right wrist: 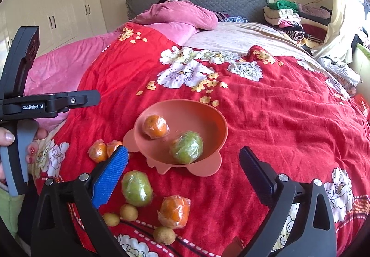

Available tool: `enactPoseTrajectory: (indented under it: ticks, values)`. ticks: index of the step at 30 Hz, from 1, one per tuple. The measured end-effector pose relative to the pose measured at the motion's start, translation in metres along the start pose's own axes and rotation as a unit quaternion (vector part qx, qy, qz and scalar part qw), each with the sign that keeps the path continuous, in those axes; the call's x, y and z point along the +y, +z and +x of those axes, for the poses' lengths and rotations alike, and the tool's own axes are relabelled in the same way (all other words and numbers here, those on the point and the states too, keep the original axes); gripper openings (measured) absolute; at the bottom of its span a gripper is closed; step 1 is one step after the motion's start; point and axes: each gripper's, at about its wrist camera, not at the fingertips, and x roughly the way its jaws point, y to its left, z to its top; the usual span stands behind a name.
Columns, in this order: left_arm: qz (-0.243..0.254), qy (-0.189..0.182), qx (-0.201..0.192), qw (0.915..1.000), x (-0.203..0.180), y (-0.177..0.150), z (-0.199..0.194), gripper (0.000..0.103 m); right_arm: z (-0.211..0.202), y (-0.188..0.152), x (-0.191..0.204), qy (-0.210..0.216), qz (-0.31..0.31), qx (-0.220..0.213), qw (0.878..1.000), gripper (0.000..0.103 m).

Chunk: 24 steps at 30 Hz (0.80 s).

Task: Organize fruits
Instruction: 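Withdraw both open tools from the pink bowl toward the remaining fruits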

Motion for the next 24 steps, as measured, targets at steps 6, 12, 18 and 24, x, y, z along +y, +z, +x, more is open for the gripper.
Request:
enactPoseTrajectory:
  ticks: [6,12,18,24]
  values:
    - [0.001,0.004,-0.001,1.0000,0.003,-0.007,-0.006,0.093,-0.006,-0.001,0.006,-0.001,-0.004,-0.002,1.000,0.097]
    - [0.002,0.011,0.003,0.9999,0.010,-0.016,-0.009,0.093,-0.011,-0.003,0.014,0.001,-0.012,0.001,1.000,0.097]
    - [0.004,0.019,0.011,0.9998,0.018,-0.027,-0.014,0.093,-0.012,-0.007,0.024,0.006,-0.022,0.006,1.000,0.097]
    - [0.015,0.030,0.019,0.9993,0.022,-0.037,-0.017,0.093,-0.012,-0.012,0.032,0.010,-0.031,0.013,0.999,0.097]
